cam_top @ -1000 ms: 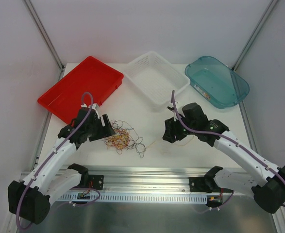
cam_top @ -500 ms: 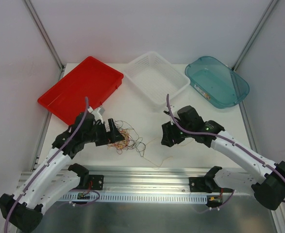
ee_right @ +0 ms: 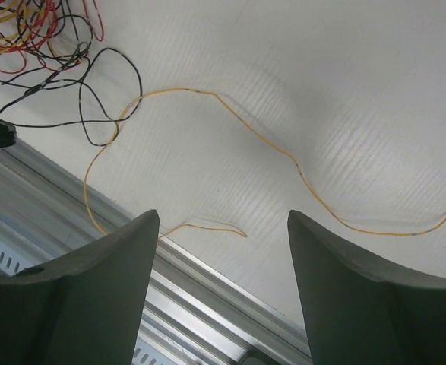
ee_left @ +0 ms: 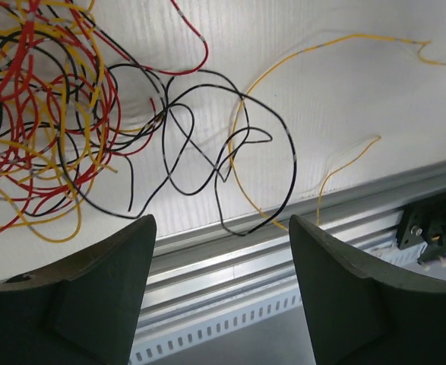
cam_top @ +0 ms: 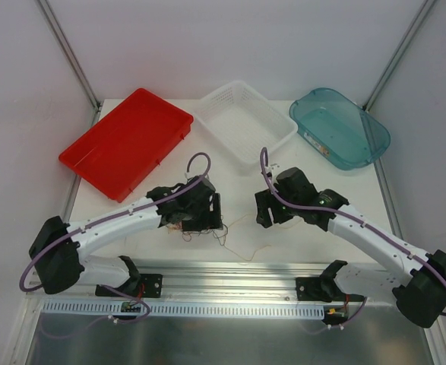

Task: Untangle the cables
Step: Untie the cable.

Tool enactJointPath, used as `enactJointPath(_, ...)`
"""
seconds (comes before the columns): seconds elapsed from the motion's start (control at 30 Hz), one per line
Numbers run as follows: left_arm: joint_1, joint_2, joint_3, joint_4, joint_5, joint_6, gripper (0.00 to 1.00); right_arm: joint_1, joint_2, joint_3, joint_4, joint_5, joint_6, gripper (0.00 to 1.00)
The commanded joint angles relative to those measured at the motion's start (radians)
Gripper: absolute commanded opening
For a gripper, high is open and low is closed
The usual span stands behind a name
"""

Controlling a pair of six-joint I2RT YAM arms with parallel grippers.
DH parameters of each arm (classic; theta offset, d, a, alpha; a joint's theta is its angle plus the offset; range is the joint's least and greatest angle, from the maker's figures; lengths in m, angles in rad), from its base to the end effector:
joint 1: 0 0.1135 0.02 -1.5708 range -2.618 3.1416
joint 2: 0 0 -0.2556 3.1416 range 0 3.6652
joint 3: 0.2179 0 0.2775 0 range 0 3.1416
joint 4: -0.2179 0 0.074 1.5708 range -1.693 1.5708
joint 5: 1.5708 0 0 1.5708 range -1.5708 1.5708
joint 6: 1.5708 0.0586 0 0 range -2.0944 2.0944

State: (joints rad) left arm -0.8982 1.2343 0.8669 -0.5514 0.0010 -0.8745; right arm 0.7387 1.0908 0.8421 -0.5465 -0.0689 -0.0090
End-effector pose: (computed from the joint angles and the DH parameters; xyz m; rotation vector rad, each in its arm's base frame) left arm 0.1809 -0.2272 0.2080 0.0318 2.6449 -0.6937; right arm 0.1984 0.1862 0.2371 -0.9103 2.2276 0.4282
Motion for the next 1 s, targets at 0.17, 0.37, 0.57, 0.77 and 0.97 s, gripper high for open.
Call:
enactJointPath(0.17, -0.076, 0.224, 0.136, 0.007, -0.171, -0.089, 0.70, -0.041, 0.004, -0.064, 0.077, 0.006, 0.014, 0.73)
enactJointPath(0.37, -0.085, 0.318, 0.150, 0.007, -0.191, -0.089, 0.59, -0.048, 0.098, -0.055, 0.128, -0.014, -0.025, 0.73)
enactJointPath(0.57, -0.085, 0.338, 0.149, 0.007, -0.188, -0.077, 0.32, -0.059, 0.198, -0.040, 0.192, -0.074, -0.039, 0.73)
enactJointPath(0.77, -0.085, 0.327, 0.146, 0.007, -0.154, -0.041, 0.00, -0.059, 0.310, -0.040, 0.247, -0.083, -0.046, 0.72)
enactJointPath(0.97, -0.085, 0.266, 0.109, 0.005, -0.131, -0.012, 0.00, -0.061, 0.350, -0.034, 0.284, -0.074, -0.040, 0.51)
